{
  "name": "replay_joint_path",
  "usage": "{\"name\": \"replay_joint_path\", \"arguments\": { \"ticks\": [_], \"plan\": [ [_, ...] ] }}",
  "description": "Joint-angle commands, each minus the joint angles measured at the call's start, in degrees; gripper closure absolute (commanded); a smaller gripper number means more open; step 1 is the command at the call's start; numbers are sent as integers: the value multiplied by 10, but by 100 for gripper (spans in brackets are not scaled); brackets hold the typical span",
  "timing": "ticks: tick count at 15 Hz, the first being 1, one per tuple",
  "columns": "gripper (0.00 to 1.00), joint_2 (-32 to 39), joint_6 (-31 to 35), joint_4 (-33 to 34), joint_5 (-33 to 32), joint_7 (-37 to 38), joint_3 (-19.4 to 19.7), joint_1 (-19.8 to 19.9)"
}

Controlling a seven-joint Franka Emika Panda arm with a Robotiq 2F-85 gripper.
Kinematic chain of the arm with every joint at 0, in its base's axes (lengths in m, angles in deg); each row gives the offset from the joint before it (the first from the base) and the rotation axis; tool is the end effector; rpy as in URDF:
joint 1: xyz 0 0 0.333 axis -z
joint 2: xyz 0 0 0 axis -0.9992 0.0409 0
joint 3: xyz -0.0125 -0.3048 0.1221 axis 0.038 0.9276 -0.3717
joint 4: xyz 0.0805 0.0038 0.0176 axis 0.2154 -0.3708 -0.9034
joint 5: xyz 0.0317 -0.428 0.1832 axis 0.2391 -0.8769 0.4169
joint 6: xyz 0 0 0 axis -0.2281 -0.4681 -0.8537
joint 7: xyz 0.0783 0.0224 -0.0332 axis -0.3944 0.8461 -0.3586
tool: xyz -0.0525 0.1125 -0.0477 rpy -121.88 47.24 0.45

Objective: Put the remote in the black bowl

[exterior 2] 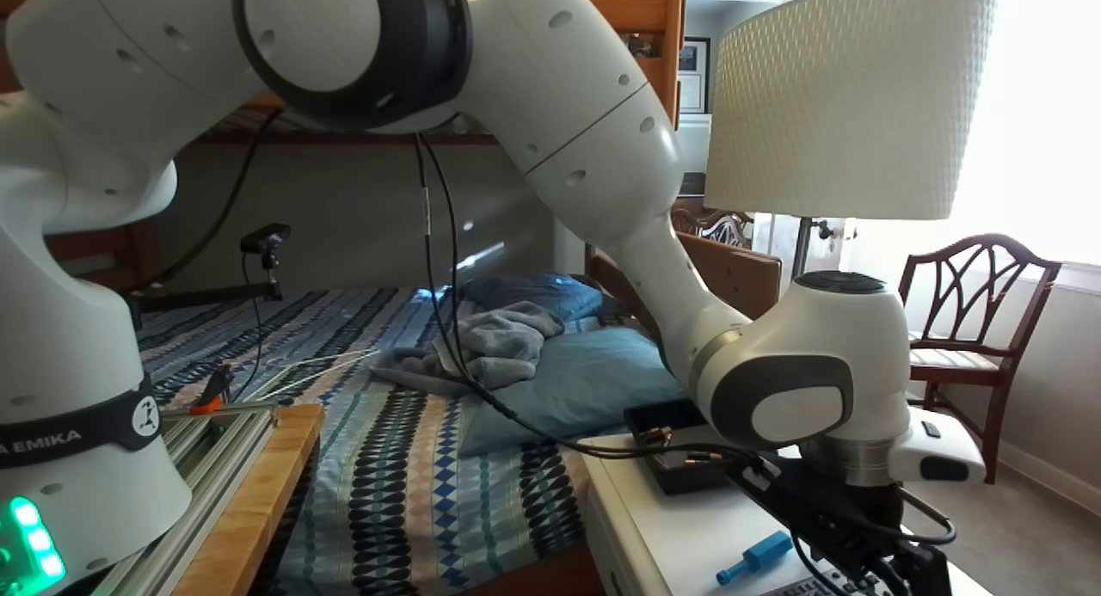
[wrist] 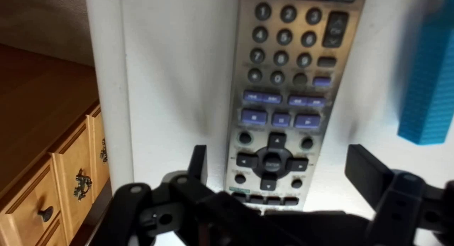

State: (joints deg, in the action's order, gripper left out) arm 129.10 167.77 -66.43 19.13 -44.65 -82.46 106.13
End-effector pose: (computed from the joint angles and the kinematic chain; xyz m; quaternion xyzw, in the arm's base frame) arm 0.7640 -0.1790 -0.0048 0.9900 0.0584 0.1264 0.0234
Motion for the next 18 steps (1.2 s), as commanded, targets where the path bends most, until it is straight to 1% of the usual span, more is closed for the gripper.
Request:
{"name": "replay_joint_path", "arguments": {
  "ticks": [1,7,10,15,18],
  "plan": [
    [26,13,-19,23,21,-13,5,-3],
    [68,12,-25,29,28,-12,7,-6],
    [68,6,-27,23,27,-5,15,-11],
    [68,-60,-3,-61,18,-1,21,-23],
    [68,-108,19,-122,15,-10,14,-28]
  ]
}}
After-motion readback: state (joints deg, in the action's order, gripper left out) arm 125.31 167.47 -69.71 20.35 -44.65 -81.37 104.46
